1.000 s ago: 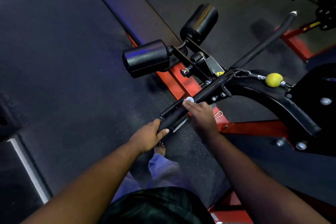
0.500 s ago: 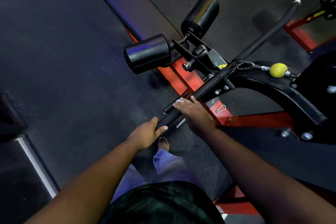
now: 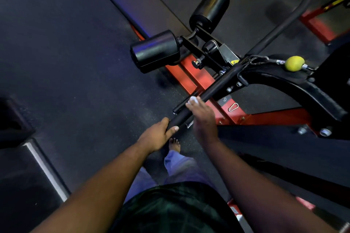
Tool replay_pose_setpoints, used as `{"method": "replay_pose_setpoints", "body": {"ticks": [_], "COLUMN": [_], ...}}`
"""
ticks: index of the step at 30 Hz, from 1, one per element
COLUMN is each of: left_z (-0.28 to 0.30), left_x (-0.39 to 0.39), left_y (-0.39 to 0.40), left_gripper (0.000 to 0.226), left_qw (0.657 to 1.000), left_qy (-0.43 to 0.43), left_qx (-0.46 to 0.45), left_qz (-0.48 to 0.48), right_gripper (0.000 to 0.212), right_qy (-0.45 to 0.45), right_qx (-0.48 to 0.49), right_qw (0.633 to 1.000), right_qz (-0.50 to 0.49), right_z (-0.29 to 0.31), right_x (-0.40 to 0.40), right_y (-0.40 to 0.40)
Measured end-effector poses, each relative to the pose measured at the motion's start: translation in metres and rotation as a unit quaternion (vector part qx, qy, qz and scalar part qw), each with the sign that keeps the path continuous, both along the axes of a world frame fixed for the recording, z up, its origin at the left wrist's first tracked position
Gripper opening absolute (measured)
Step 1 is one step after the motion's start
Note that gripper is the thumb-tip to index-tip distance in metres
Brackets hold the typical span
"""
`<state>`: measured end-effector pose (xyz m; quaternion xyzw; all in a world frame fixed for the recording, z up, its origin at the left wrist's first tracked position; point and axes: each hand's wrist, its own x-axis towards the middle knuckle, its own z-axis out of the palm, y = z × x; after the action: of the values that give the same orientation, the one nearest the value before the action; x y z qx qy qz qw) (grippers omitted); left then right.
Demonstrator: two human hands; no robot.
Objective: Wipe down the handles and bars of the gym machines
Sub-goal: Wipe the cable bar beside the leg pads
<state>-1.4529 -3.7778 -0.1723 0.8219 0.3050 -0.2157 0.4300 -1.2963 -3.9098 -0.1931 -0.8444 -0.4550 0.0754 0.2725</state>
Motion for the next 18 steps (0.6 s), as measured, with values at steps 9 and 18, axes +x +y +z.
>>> {"method": "replay_pose_setpoints", "body": {"ticks": [9, 18], "left_z": [0.003, 0.002], "left_x": [0.001, 0.004], "left_y": [-0.002, 0.001], "left_gripper": [0.035, 0.033], "left_qw": [1.000, 1.000], "left_qy": [0.009, 0.022], "left_qx": [-0.008, -0.013], "left_qz": [0.007, 0.002], "right_gripper": [0.063, 0.056], "right_qy": [0.095, 0.291], "right_qx": [0.042, 0.212], "right_qw": [0.966, 0.858], "right_qz": [-0.235, -0.366], "right_z": [-0.012, -0.004], "right_x": [0.076, 0.003], "right_y": [0.021, 0.045]}}
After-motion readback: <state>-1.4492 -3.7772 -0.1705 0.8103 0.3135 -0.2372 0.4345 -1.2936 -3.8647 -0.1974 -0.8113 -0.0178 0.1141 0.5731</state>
